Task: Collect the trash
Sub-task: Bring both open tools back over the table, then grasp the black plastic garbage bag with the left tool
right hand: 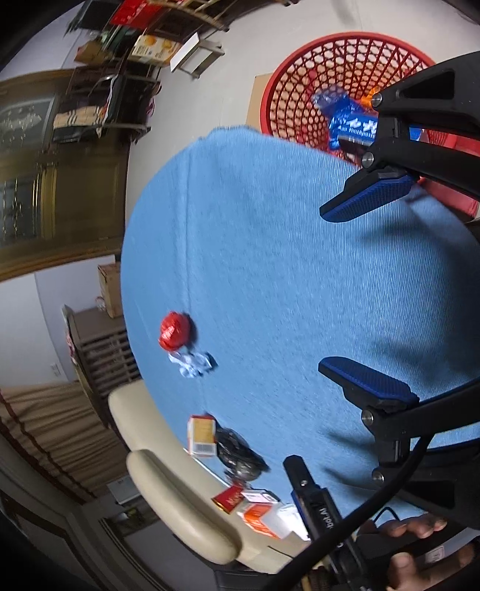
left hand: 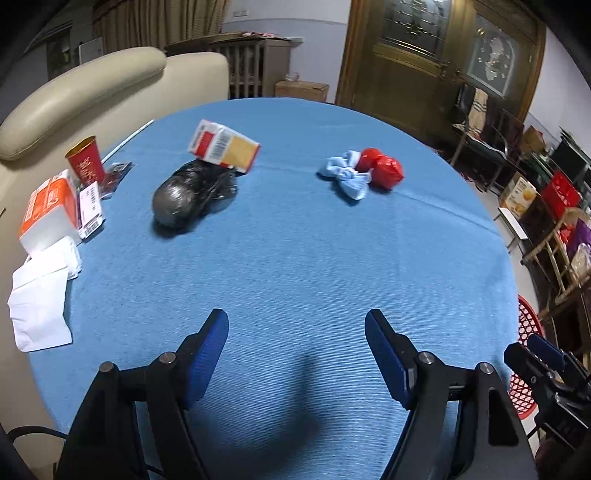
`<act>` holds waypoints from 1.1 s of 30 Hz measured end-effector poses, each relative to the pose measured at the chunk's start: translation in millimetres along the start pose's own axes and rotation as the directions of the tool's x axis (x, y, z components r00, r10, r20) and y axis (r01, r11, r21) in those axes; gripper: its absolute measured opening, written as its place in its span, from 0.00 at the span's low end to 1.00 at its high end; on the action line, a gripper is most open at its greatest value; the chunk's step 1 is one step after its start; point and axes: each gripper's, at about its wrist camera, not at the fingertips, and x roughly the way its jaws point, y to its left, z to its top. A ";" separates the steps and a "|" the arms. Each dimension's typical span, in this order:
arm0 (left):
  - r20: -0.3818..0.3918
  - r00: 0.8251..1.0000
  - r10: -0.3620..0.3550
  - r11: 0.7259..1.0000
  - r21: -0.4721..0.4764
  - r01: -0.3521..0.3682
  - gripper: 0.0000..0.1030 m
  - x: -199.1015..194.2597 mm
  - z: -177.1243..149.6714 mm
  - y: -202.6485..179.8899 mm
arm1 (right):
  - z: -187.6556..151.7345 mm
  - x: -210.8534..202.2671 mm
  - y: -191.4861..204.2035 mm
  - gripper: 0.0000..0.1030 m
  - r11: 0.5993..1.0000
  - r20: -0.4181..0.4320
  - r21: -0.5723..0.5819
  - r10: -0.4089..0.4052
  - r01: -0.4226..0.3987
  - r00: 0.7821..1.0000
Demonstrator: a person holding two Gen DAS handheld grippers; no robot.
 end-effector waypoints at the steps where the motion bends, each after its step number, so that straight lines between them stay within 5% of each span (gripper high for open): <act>1: -0.002 1.000 0.004 1.000 -0.003 -0.004 0.75 1.1 0.1 2.8 | 0.0 3.1 2.7 0.76 1.000 -0.007 -0.006 0.003 -0.003 1.000; 15: -0.009 0.999 0.051 0.997 -0.061 -0.051 0.75 23.1 15.6 43.5 | -0.5 25.7 15.6 0.76 1.000 -0.052 -0.023 0.015 -0.017 0.999; 22: 0.033 0.996 0.087 0.991 -0.108 -0.083 0.75 36.2 53.3 72.5 | 2.9 35.5 18.7 0.76 0.999 -0.057 -0.015 0.034 -0.035 0.998; 33: -0.016 0.987 0.160 0.981 -0.104 -0.161 0.75 90.8 101.0 90.6 | 7.6 50.3 14.5 0.76 0.998 -0.074 0.017 0.057 -0.056 0.996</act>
